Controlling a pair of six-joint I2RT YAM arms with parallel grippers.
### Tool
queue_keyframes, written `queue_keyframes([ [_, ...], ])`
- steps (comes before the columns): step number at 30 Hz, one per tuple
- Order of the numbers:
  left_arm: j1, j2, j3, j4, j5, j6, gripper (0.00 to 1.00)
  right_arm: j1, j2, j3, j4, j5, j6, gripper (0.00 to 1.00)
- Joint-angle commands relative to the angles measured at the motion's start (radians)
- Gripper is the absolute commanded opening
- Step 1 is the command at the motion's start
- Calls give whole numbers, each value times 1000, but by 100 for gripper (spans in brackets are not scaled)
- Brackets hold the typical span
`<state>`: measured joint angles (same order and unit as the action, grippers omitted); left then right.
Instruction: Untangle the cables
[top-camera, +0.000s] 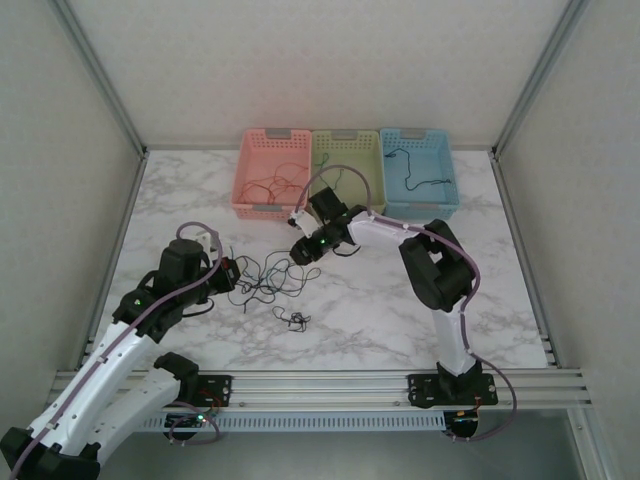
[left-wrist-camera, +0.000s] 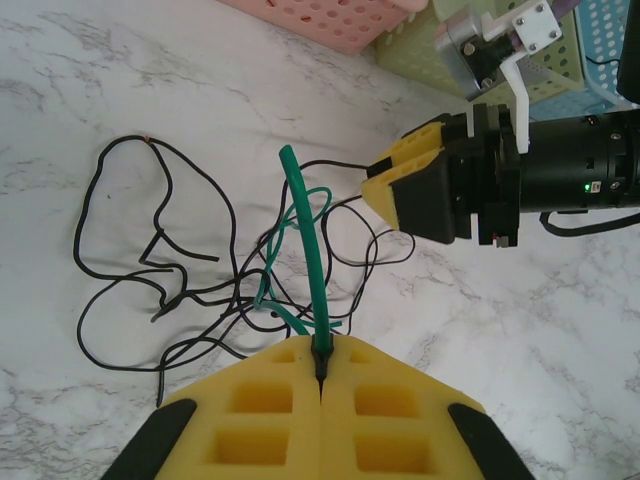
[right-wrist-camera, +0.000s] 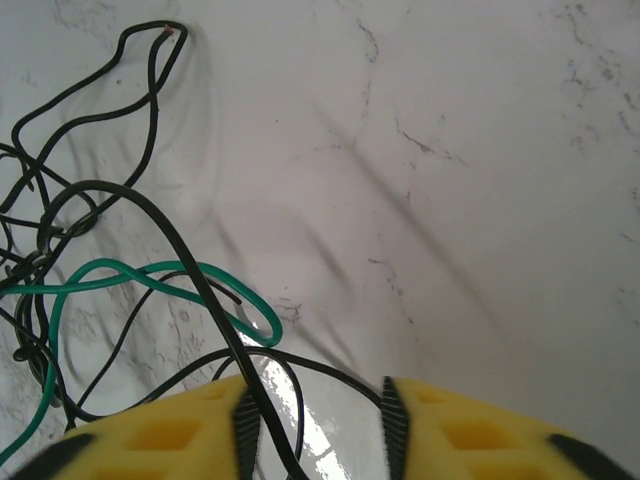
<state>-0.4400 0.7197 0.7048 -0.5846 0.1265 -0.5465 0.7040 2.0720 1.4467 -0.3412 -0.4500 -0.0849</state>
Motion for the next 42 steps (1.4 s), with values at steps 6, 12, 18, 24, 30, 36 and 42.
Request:
queue_keyframes([
  [6, 10, -9, -9, -5, -1, -1, 0, 0, -114, -76, 60, 41, 13, 0],
  [12, 10, -13, -10, -6, -8, -1, 0, 0, -204, -164, 111, 94, 46, 0],
  [18, 10, -6, -10, -11, -19, -4, 0, -4, -335, -291, 159, 149, 71, 0],
  [24, 10, -21, -6, -27, -49, -4, 0, -137, -545, -500, 270, 108, 205, 0],
  [30, 11, -82, 8, -60, -110, -15, 0, -380, -720, -678, 270, 176, 347, 0],
  [36, 10, -111, 26, -86, -136, -18, 0, -505, -790, -761, 231, 266, 407, 0],
  [42, 10, -105, 22, -83, -129, -17, 0, -552, -794, -780, 219, 295, 439, 0],
])
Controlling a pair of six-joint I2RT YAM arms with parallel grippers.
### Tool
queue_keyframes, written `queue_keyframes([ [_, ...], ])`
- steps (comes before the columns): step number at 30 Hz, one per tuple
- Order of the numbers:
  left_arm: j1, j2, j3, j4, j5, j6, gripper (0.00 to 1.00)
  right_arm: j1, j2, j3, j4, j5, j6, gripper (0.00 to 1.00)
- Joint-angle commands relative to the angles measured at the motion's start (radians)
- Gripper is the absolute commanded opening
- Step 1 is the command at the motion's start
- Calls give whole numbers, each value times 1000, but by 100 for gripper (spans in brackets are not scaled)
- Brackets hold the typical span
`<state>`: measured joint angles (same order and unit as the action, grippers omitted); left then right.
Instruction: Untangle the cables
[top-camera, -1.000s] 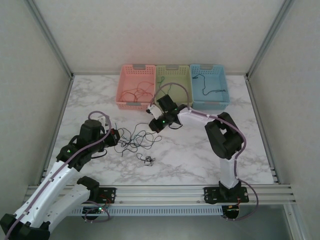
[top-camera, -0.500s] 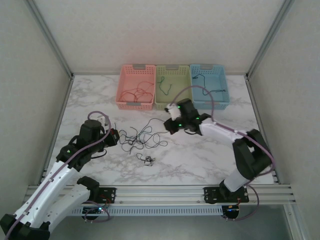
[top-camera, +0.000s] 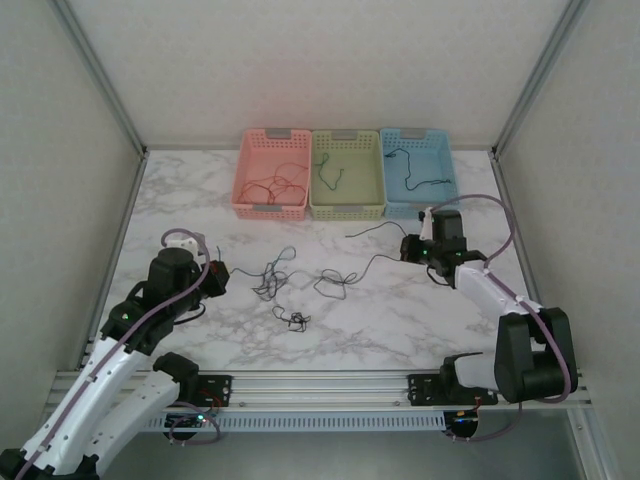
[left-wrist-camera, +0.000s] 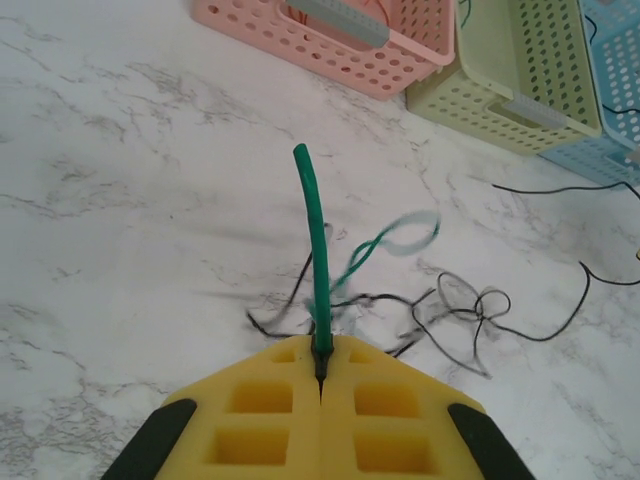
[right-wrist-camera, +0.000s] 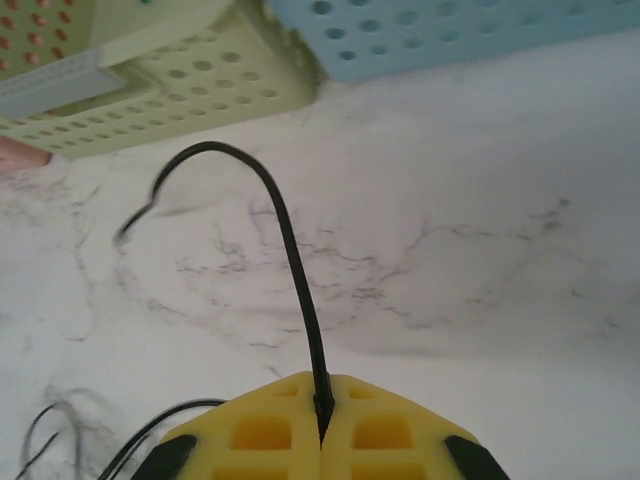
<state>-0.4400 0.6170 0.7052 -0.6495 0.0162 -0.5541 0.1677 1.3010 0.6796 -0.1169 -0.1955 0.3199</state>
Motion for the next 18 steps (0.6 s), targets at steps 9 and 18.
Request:
queue_keyframes([
  [9, 10, 13, 22, -11, -1, -7, 0, -28, -72, -17, -15, 70, 42, 0],
  [18, 11, 15, 21, -12, -3, -7, 0, -74, -250, -10, -53, 68, 75, 0],
])
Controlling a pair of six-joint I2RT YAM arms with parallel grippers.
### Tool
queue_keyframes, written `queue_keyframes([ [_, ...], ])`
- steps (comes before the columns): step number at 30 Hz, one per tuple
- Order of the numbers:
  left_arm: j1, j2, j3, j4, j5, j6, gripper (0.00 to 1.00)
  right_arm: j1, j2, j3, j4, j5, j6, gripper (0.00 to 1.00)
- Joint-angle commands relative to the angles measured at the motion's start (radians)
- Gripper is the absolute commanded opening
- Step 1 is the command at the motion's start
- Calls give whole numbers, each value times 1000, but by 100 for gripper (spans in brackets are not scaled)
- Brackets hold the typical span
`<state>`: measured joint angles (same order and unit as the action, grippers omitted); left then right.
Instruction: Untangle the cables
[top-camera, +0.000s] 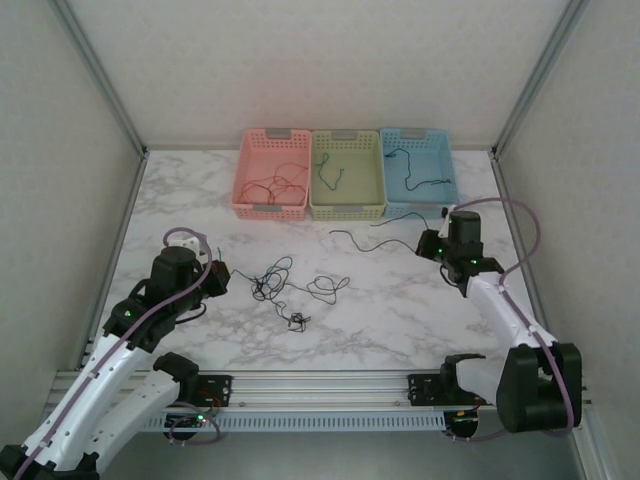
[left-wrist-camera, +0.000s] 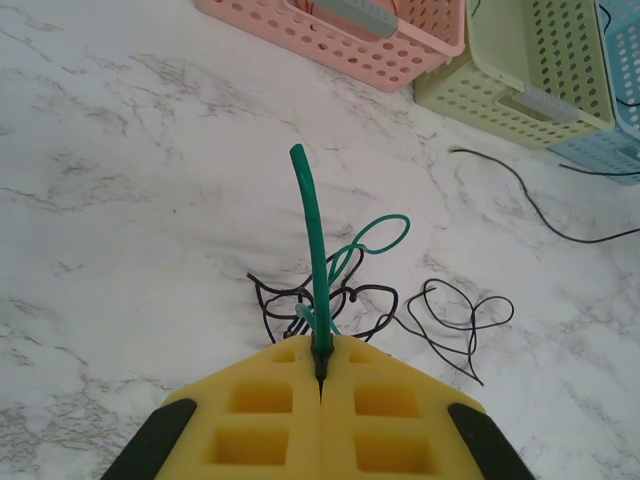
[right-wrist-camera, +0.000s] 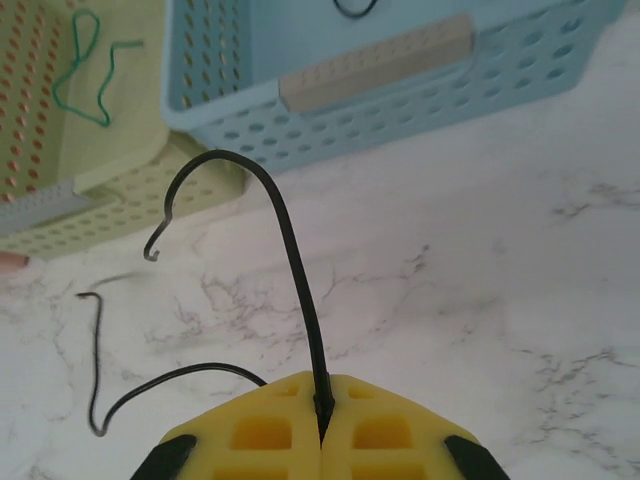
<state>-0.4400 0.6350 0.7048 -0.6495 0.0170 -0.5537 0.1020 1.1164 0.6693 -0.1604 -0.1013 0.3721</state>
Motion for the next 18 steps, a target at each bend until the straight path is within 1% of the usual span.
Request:
queue_keyframes([
  [1, 11, -1, 22, -9, -3, -8, 0, -9, -95, 4, -4, -52, 33, 0],
  [3, 10, 0, 21, -9, -2, -7, 0, -9, -152, 11, 1, -89, 38, 0],
  [5, 10, -1, 21, -7, -2, -7, 0, -9, -198, 25, -13, -83, 32, 0],
  [10, 11, 1, 20, -5, 1, -6, 0, -9, -260, 105, -122, 51, 35, 0],
  [13, 9, 3, 18, -1, 3, -6, 0, -10, -289, 140, -125, 100, 51, 0],
  [18, 9, 6, 16, 0, 5, -4, 0, -10, -282, 250, -106, 72, 70, 0],
])
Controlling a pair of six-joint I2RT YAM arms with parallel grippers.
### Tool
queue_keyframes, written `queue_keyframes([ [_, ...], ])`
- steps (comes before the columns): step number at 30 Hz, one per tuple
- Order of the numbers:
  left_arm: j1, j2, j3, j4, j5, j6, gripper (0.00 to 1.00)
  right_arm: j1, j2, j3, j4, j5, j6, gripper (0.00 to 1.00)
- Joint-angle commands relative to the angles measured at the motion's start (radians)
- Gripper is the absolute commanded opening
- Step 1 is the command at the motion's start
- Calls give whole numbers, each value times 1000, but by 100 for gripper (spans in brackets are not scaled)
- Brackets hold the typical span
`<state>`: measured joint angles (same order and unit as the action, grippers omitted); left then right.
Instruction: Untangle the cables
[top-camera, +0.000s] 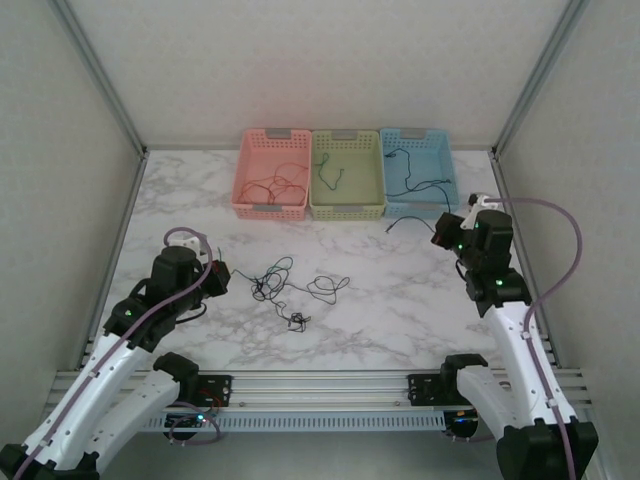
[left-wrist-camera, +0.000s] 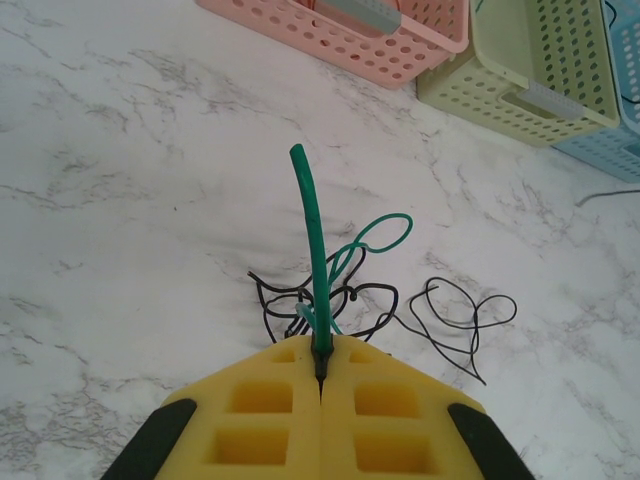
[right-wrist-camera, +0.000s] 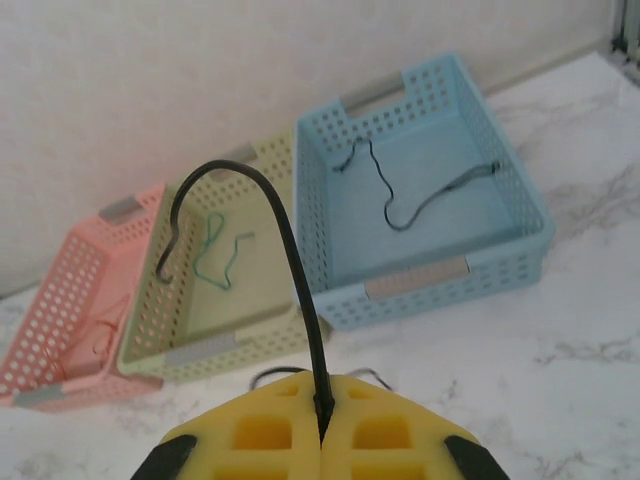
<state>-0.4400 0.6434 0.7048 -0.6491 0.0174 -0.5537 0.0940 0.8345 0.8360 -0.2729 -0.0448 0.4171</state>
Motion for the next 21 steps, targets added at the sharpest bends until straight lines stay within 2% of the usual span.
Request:
queue_keyframes([
  [1, 10, -2, 16, -1, 4, -5, 0, -2, 9, 108, 6, 5, 29, 0],
  [4, 10, -2, 16, 0, 5, -5, 0, -1, 44, 170, 35, 12, 45, 0],
  [10, 11, 2, 15, 3, 11, -3, 0, -2, 179, 298, 105, 134, 53, 0],
  [13, 11, 5, 13, 5, 13, -3, 0, -2, 265, 323, 203, 202, 73, 0],
  [18, 11, 7, 12, 8, 18, 0, 0, -14, 466, 417, 278, 278, 108, 0],
  [21, 11, 11, 10, 14, 32, 2, 0, -38, 598, 489, 311, 259, 154, 0],
])
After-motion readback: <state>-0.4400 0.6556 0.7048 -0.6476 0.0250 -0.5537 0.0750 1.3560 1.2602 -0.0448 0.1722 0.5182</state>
